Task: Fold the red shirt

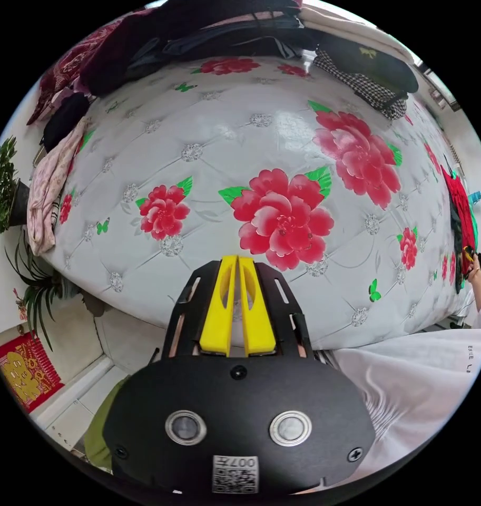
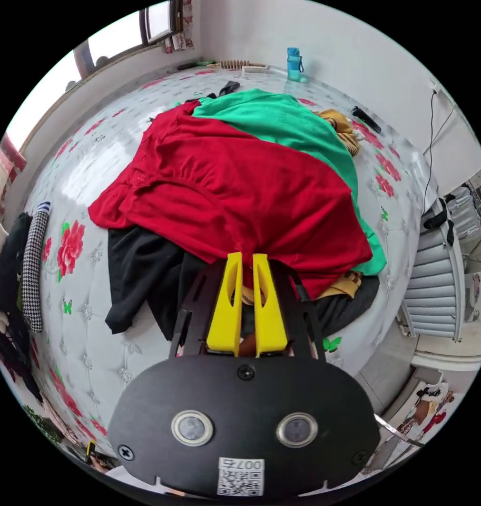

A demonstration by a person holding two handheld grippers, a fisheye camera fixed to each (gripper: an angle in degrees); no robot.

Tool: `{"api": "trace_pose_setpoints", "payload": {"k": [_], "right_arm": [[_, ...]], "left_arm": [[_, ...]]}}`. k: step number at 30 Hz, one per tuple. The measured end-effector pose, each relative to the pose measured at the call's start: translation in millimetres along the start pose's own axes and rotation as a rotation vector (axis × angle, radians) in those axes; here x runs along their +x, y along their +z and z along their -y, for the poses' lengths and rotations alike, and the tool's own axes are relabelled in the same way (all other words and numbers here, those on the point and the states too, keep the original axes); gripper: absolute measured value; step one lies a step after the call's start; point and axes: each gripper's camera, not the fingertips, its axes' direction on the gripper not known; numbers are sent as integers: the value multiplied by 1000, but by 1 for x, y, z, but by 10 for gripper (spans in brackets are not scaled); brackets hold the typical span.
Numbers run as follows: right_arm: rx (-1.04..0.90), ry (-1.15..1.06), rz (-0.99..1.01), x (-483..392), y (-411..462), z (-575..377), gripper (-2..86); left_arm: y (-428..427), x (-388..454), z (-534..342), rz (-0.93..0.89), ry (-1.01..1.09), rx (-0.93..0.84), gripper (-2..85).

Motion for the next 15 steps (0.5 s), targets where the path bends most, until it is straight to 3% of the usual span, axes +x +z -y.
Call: {"api": "trace_pose_setpoints", "payload": {"k": [3, 8, 10, 15], "right_arm": [[156, -141, 237, -15, -45, -40, 9], [157, -426, 582, -83, -104, -140, 3], [76, -615, 737, -139, -125, -200, 3], [-222, -1013, 1084, -258, -151, -331, 13]], "left_arm": [[1, -12, -4, -38, -19, 18, -10], [1, -16, -2, 12, 45, -10, -10], [-9, -14, -6, -167, 156, 76, -10], [-36, -12, -11, -406, 257, 229, -8]]}}
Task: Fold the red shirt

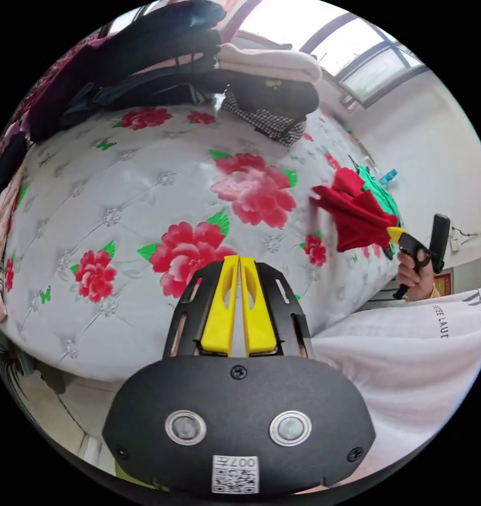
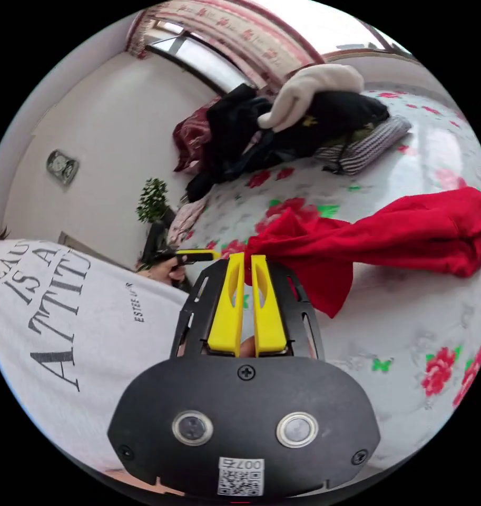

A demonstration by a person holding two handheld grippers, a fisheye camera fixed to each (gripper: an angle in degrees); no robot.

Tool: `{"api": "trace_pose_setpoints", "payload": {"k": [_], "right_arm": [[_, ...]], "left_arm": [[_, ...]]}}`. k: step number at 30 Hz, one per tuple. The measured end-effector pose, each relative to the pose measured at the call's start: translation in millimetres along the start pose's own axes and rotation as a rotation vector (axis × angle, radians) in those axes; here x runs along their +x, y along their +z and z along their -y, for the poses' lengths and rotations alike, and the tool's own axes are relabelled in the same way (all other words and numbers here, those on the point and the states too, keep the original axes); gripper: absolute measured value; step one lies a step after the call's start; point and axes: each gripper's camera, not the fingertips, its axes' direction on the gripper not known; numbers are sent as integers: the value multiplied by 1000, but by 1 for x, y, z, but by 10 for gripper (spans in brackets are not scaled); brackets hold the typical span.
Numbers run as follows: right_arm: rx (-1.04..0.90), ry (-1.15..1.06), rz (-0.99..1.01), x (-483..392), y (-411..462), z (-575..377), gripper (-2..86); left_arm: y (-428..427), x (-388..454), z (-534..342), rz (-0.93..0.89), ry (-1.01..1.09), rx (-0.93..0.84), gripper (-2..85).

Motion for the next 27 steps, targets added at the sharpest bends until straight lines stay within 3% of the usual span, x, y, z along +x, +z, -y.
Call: {"api": "trace_pose_setpoints", "payload": {"k": [3, 6, 10, 15, 22, 27], "right_arm": [[-157, -148, 148, -50, 60, 5, 32], [-140, -225, -36, -69, 54, 6, 51], [9, 1, -166, -26, 11, -7, 67], [8, 95, -230, -3, 1, -25, 72], [-93, -129, -426, -19, 33, 25, 76], [-190, -255, -509, -13, 85, 81, 72]], "left_arm": [[-16, 9, 1, -20, 108, 21, -4], [-34, 7, -6, 43, 190, 22, 10], [-62, -15, -23, 106, 154, 74, 36], [-60, -29, -34, 94, 133, 38, 79], [-26, -40, -39, 181, 113, -142, 92], [-42, -65, -60, 270, 54, -160, 90]]}}
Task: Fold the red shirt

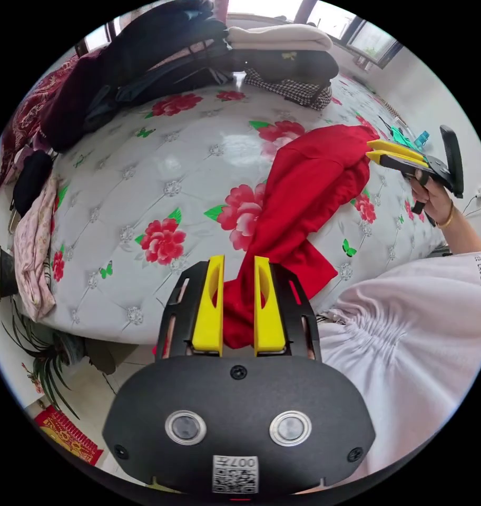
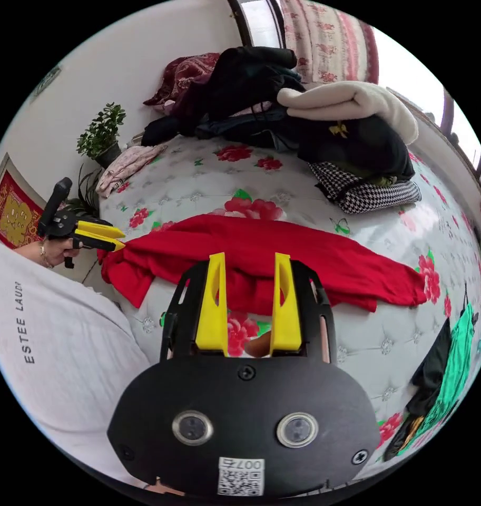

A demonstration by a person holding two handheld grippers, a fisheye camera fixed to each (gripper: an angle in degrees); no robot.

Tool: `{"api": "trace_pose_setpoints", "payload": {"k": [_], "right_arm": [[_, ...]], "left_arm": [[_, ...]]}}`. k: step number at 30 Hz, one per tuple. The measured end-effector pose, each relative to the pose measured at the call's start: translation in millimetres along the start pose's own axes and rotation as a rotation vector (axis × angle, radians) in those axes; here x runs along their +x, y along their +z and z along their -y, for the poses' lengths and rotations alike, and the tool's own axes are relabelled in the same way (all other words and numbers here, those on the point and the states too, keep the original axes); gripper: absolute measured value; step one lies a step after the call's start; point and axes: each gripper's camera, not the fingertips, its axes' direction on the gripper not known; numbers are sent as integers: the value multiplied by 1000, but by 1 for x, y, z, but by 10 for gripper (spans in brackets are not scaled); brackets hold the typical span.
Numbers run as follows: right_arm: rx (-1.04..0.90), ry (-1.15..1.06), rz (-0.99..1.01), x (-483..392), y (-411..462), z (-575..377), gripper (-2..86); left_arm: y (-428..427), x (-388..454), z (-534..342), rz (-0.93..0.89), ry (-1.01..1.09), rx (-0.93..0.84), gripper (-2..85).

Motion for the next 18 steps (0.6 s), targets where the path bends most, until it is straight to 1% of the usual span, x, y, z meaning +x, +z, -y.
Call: {"api": "trace_pose_setpoints", "payload": {"k": [2, 4, 5, 6, 8, 10, 11, 13, 14, 15, 16, 17, 18], "right_arm": [[-74, -40, -25, 0, 28, 17, 60], [-264, -58, -53, 3, 73, 27, 39], [-283, -52, -65, 5, 78, 28, 33], [-222, -36, -65, 8, 68, 29, 21], [-113, 20, -47, 17, 38, 30, 11], [84, 76, -51, 24, -21, 23, 4], [127, 84, -62, 24, -36, 20, 2], [287, 116, -136, 20, -100, 7, 0], [330, 124, -158, 18, -117, 2, -1], [396, 138, -188, 14, -148, -6, -1], [464, 138, -226, 7, -178, -15, -2], [497, 137, -252, 2, -191, -20, -2], [550, 149, -299, -6, -215, -29, -2]], "left_arm": [[3, -13, -9, -6, -29, -30, 95], [14, -24, -14, -23, -61, -109, 91], [18, -25, -15, -23, -69, -132, 80], [24, -27, -15, -17, -75, -164, 59], [22, -25, -15, 26, -47, -145, 10], [11, -27, -12, 2, -23, -90, -3], [5, -29, -11, -12, -21, -58, -5], [-30, -42, -5, -78, -24, 100, -8], [-41, -45, -3, -94, -22, 140, -8], [-65, -51, 2, -129, -10, 224, -9], [-92, -55, 5, -162, 22, 322, -9], [-105, -56, 6, -173, 42, 369, -9], [-131, -56, 7, -186, 82, 454, -9]]}}
